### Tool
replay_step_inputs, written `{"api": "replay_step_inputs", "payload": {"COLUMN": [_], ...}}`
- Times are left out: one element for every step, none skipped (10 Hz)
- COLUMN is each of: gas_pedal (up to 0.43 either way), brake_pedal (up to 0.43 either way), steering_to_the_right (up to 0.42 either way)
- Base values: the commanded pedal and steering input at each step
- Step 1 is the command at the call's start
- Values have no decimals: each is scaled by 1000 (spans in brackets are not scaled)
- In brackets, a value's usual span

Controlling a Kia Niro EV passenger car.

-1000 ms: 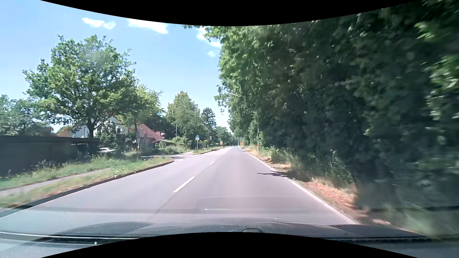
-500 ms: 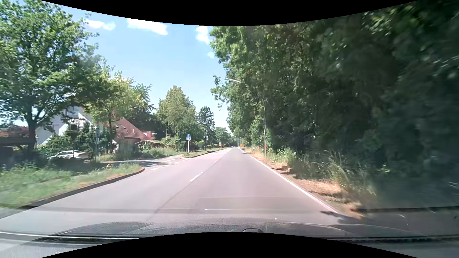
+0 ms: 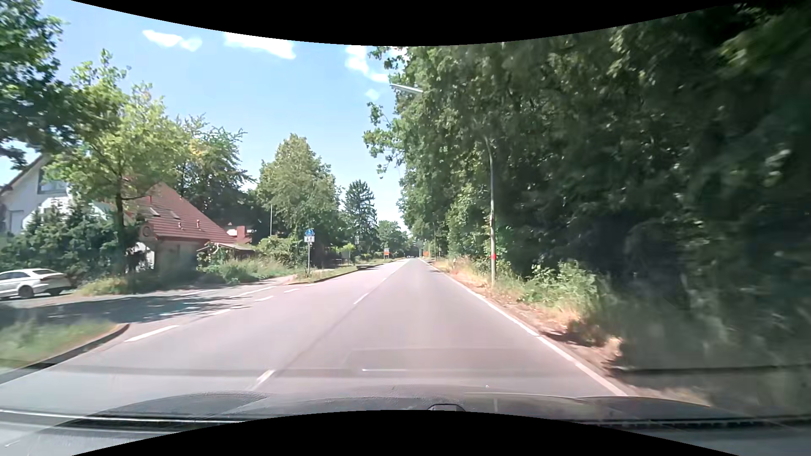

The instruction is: Follow the waypoints while adhering to traffic rules and regulations

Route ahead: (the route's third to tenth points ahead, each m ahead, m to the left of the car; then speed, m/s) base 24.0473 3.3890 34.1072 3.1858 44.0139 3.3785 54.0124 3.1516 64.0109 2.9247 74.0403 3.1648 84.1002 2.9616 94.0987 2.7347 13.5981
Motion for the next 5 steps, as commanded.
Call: {"api": "replay_step_inputs", "payload": {"gas_pedal": [177,177,177,177,177], "brake_pedal": [0,0,0,0,0], "steering_to_the_right": [-1,-1,-1,-1,-1]}}
